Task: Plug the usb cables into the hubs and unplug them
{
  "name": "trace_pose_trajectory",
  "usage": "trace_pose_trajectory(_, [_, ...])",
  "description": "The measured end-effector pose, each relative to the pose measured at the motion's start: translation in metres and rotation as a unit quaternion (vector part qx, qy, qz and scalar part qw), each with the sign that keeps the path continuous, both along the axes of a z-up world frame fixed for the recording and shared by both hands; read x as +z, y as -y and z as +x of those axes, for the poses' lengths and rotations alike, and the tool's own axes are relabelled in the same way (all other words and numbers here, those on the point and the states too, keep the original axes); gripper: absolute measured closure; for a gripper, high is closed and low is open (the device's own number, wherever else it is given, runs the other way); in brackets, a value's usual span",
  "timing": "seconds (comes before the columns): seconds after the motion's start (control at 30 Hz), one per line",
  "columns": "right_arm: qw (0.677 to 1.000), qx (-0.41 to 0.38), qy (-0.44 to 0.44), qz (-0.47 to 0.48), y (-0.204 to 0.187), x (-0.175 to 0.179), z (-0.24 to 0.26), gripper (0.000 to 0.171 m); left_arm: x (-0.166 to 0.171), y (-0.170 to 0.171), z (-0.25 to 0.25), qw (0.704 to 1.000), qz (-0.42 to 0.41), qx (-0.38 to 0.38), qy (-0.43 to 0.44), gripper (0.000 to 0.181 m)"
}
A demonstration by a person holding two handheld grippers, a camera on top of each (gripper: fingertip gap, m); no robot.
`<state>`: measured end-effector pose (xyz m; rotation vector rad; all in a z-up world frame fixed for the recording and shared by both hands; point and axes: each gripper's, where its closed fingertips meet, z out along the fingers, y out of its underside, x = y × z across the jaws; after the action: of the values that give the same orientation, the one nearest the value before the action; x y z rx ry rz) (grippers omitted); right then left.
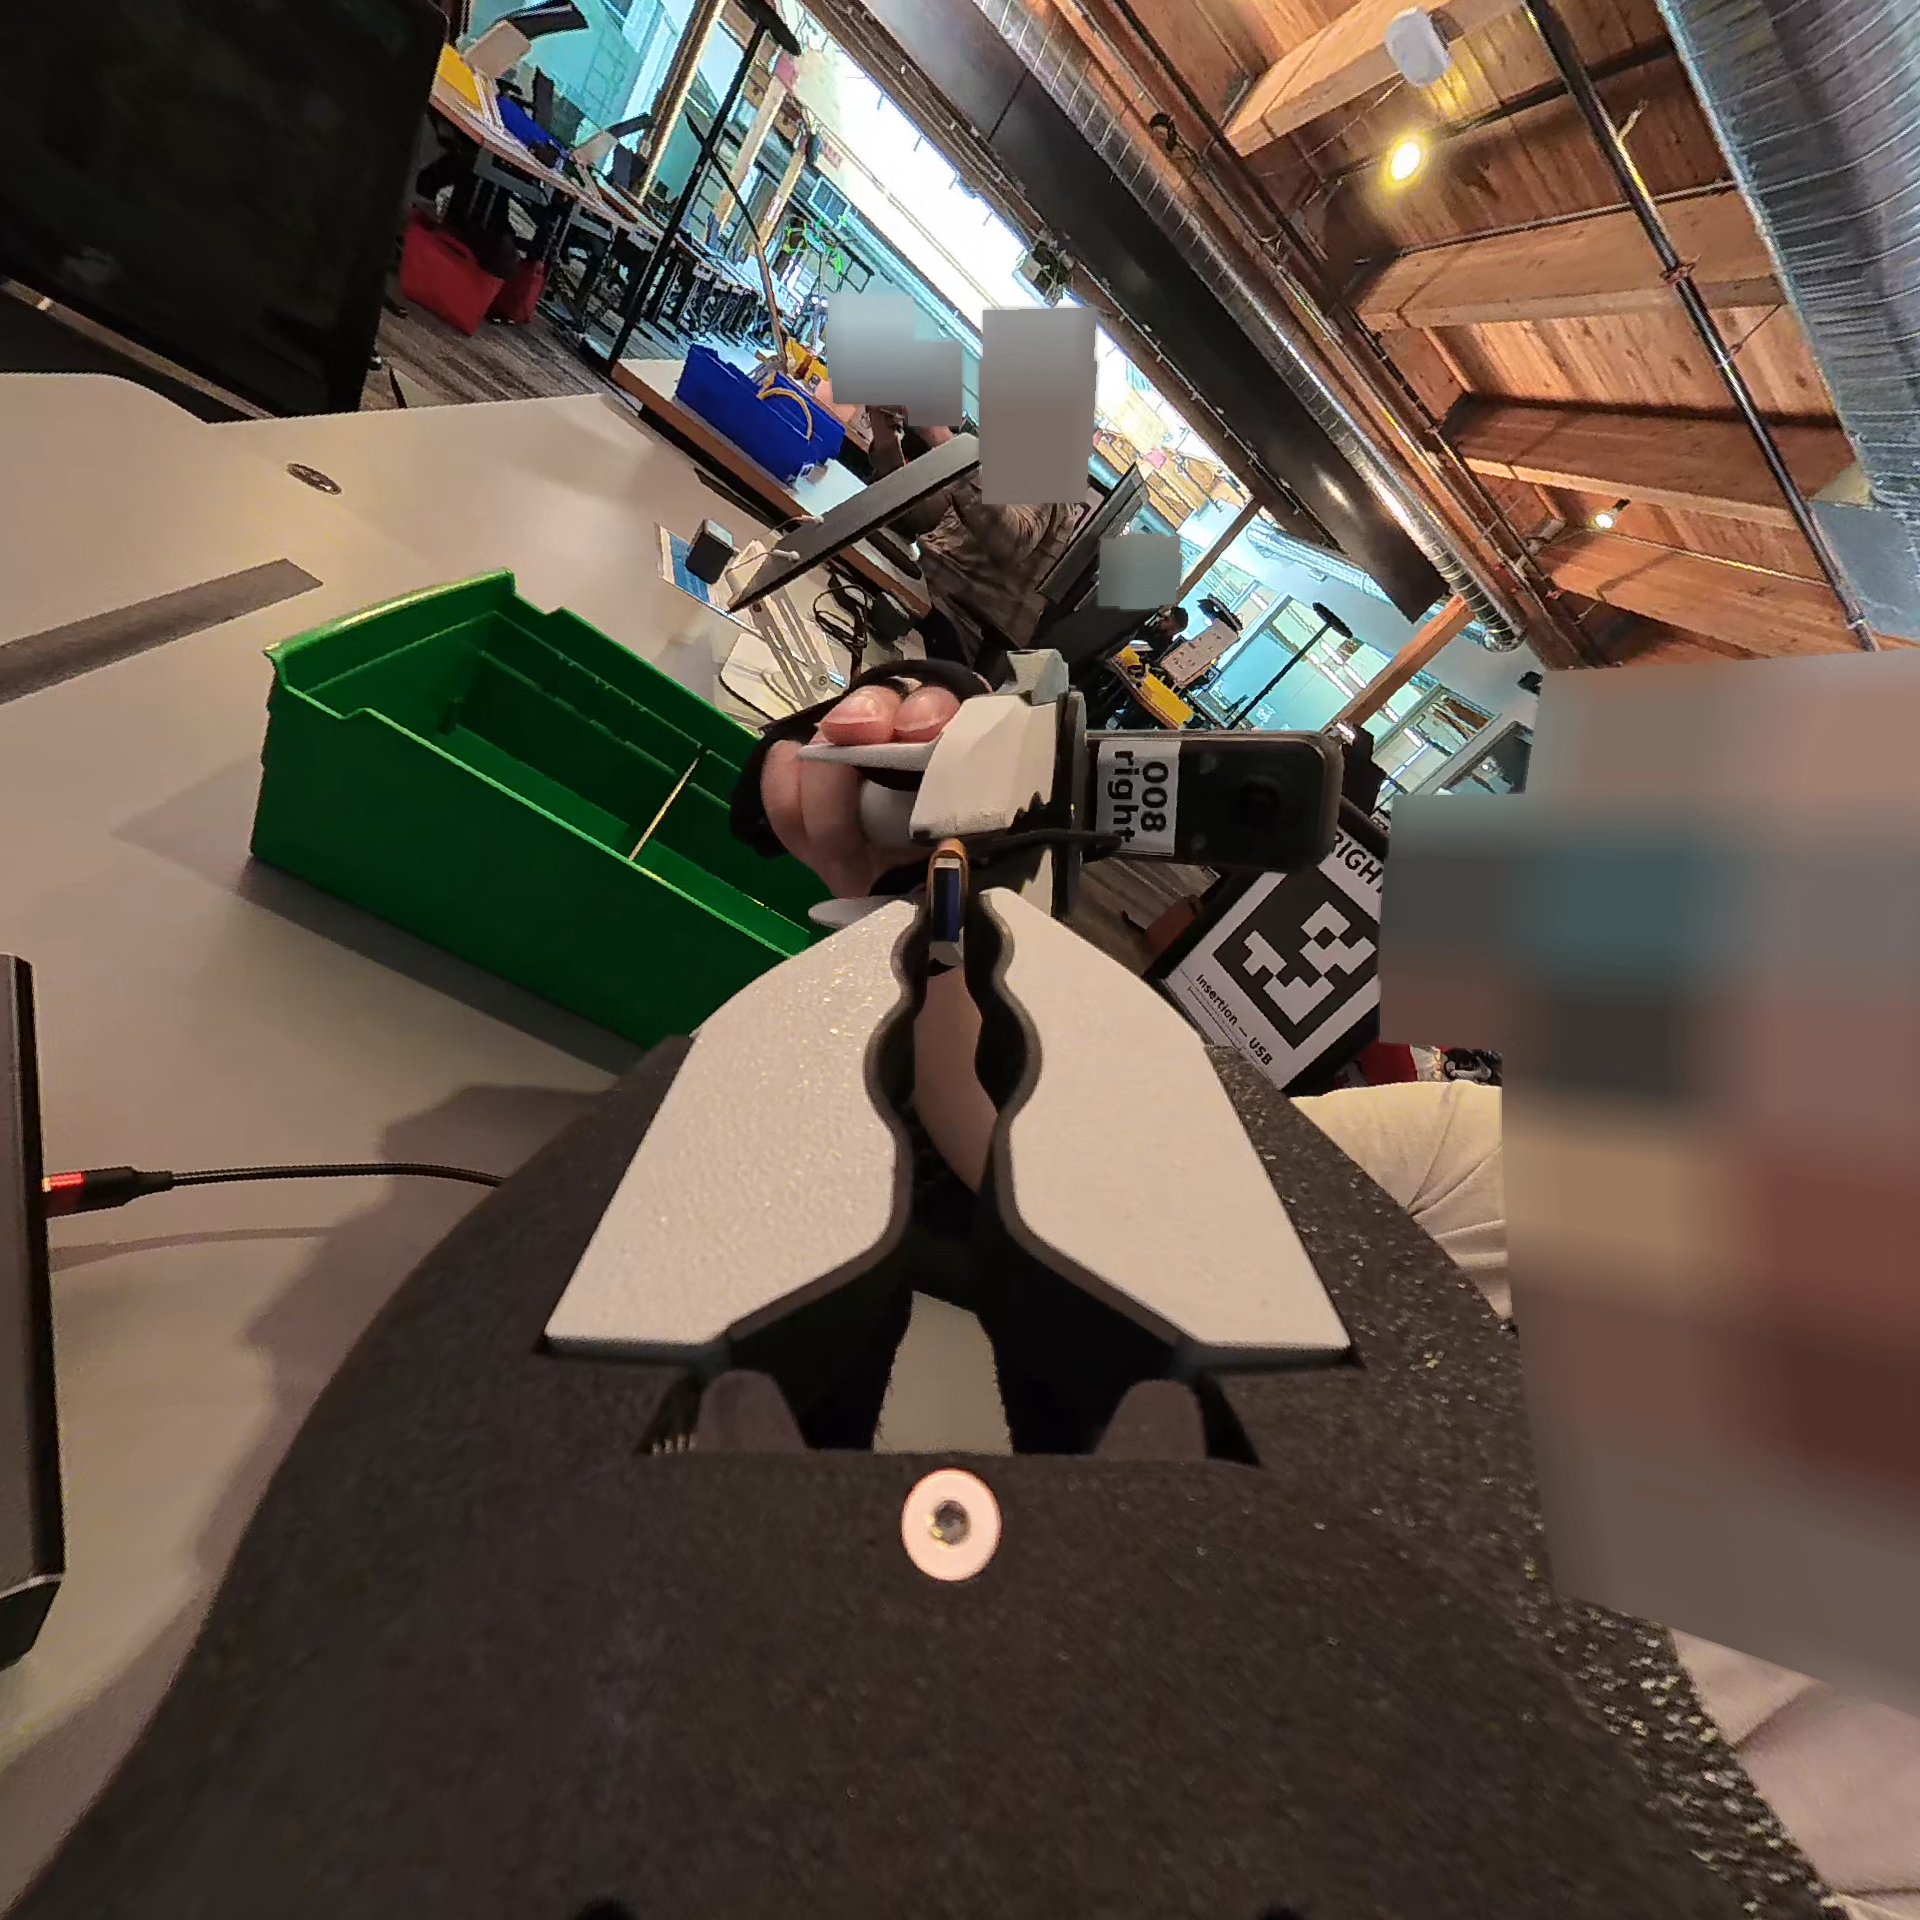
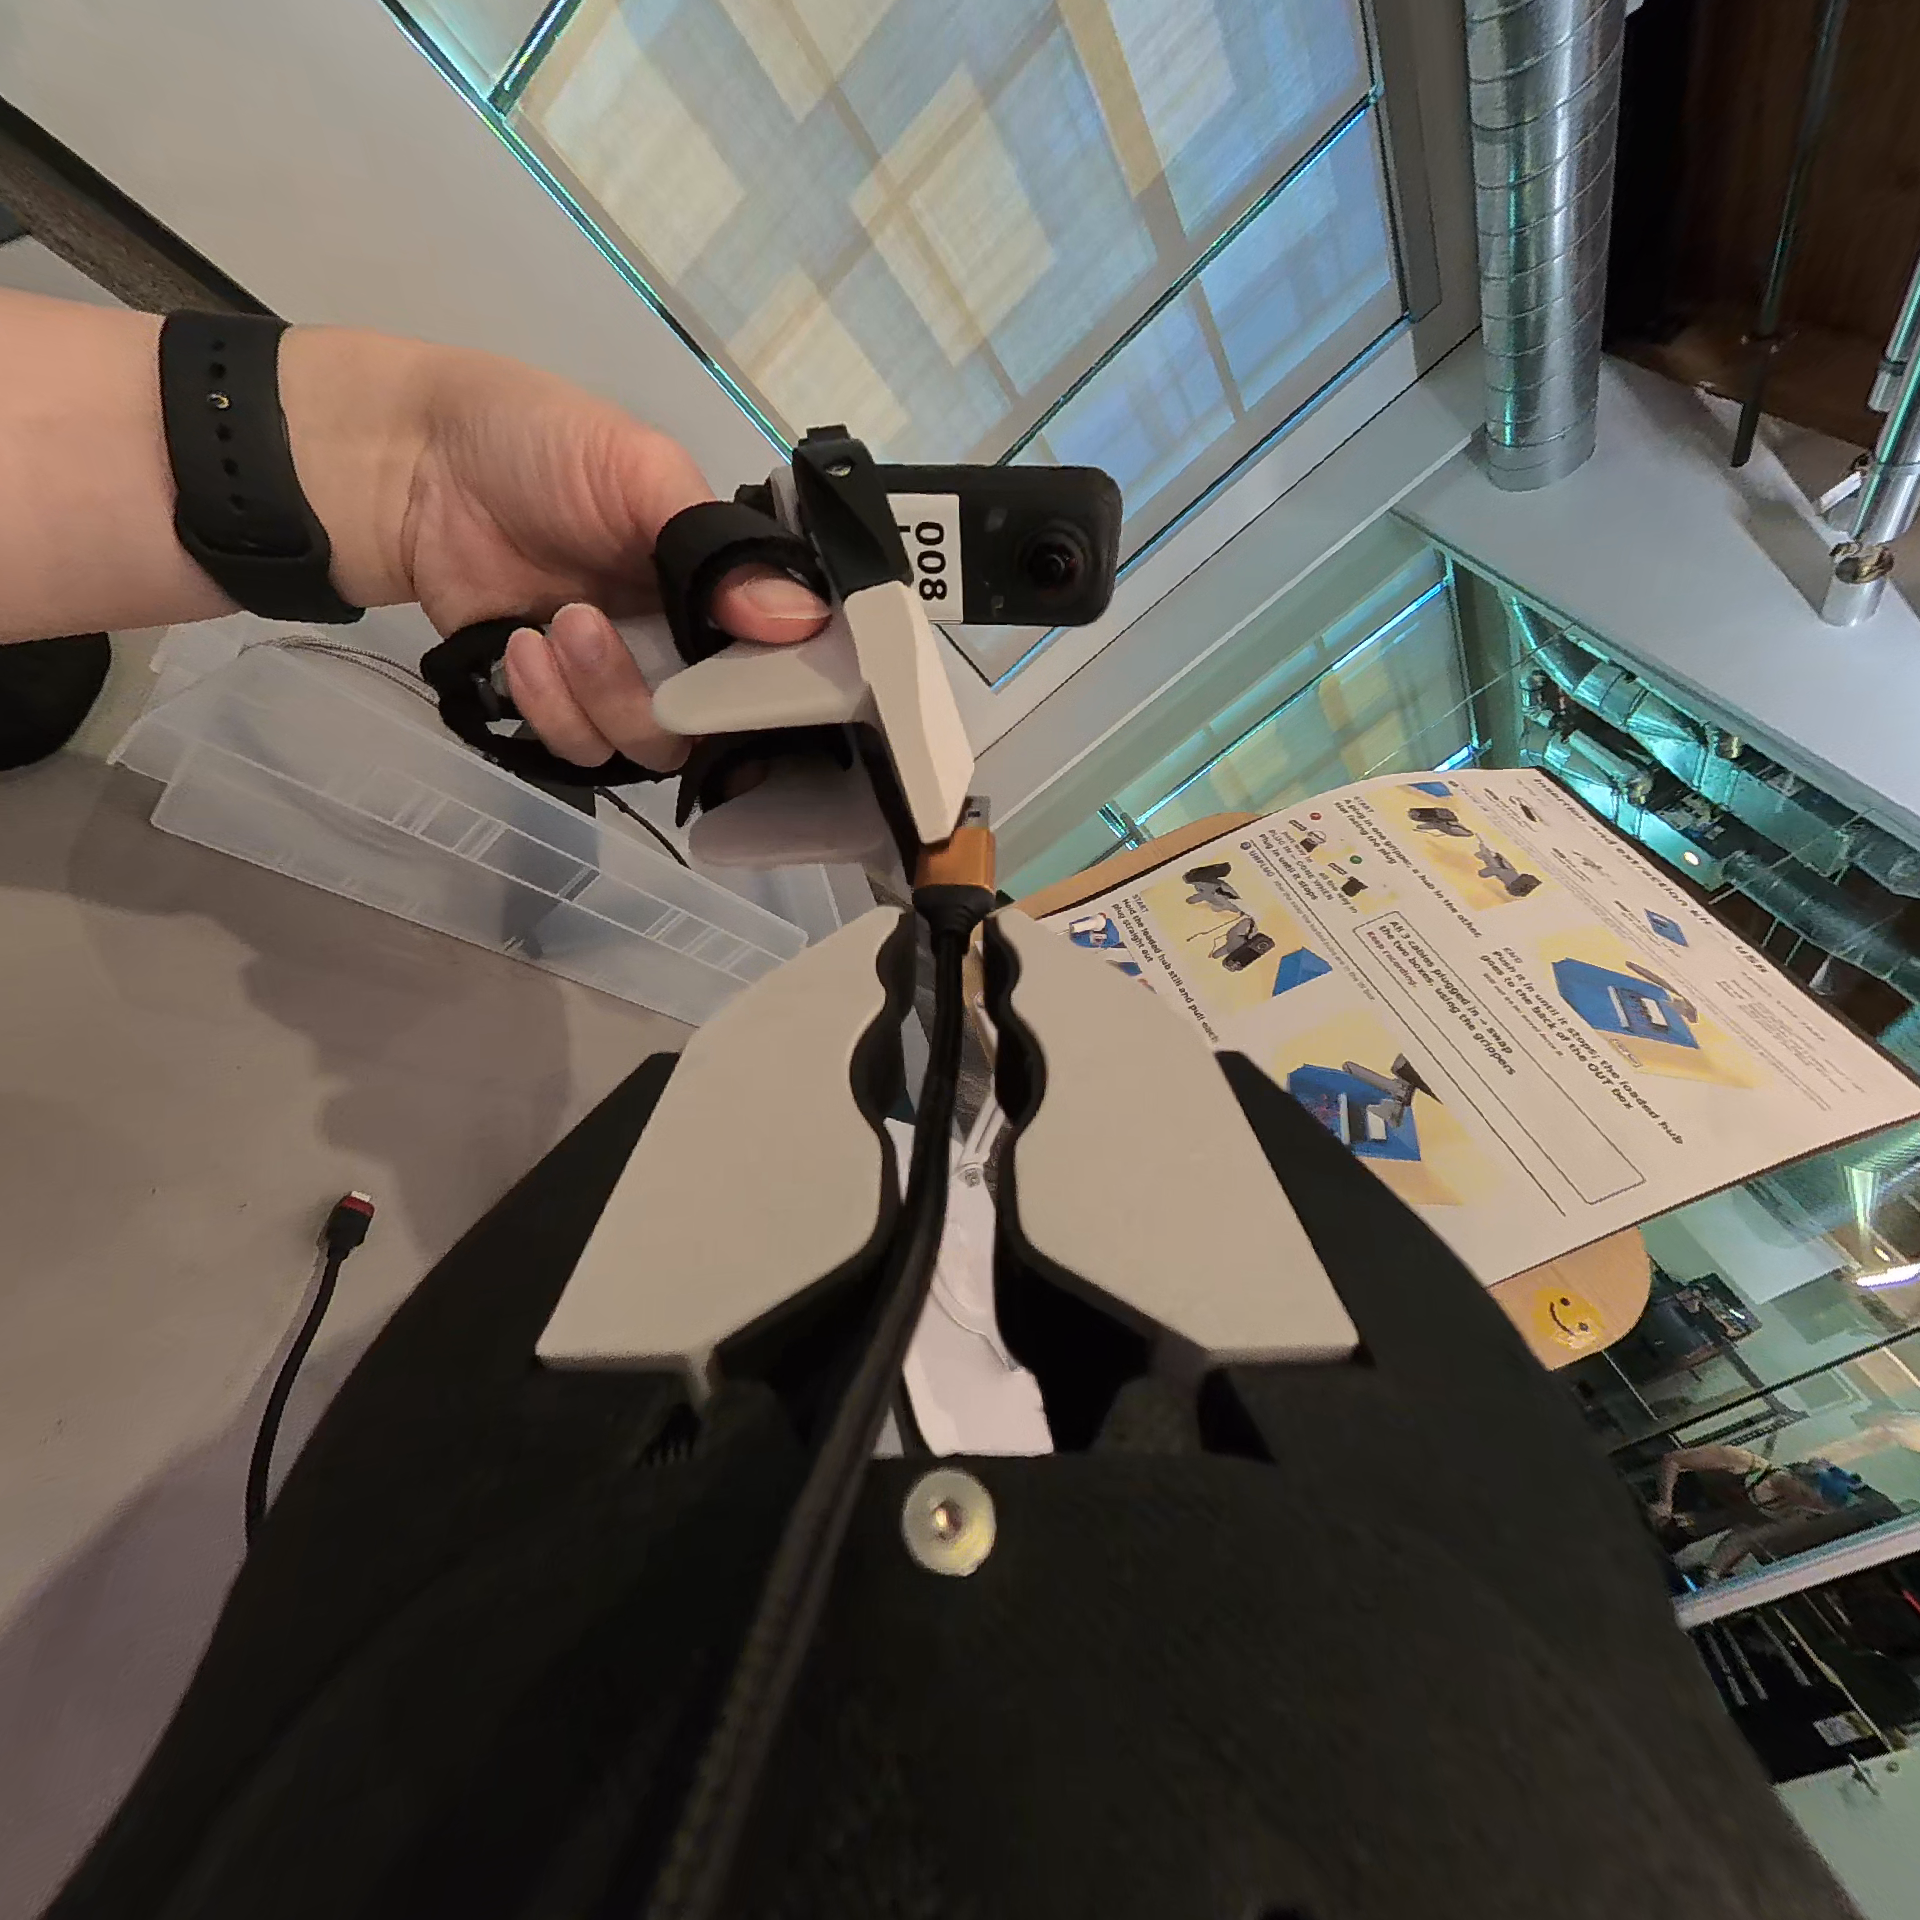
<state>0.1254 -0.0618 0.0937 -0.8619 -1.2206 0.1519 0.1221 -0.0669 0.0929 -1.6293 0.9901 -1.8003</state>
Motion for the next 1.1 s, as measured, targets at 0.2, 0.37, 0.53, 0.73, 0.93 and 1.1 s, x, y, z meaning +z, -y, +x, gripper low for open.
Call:
trace_pose_trajectory(0.2, [1.0, 0.006, -0.008, -0.007, 0.002, 0.003, 0.001, 0.163, 0.002, 0.0, 0.0, 1.0, -0.002, 0.0, 0.003, 0.175])
trace_pose_trajectory(0.37, [1.0, 0.007, -0.011, -0.011, 0.001, 0.001, -0.001, 0.162, 0.0, 0.0, -0.002, 1.0, -0.012, -0.002, 0.001, 0.175])
trace_pose_trajectory(0.53, [1.0, 0.011, -0.013, -0.023, 0.001, -0.001, 0.0, 0.161, -0.002, 0.0, -0.001, 1.0, -0.014, -0.003, -0.003, 0.175])
trace_pose_trajectory(0.73, [0.999, 0.002, -0.007, -0.043, 0.0, 0.001, 0.001, 0.163, 0.001, -0.002, -0.001, 1.0, 0.014, 0.0, 0.009, 0.175])
trace_pose_trajectory(0.93, [0.997, -0.046, -0.006, -0.062, -0.009, 0.008, 0.029, 0.163, -0.036, -0.053, -0.022, 0.965, 0.141, 0.174, -0.139, 0.143])
trace_pose_trajectory(1.1, [0.994, -0.071, -0.023, -0.082, -0.013, 0.016, 0.057, 0.163, -0.119, -0.085, -0.03, 0.901, 0.175, 0.189, -0.35, 0.132])
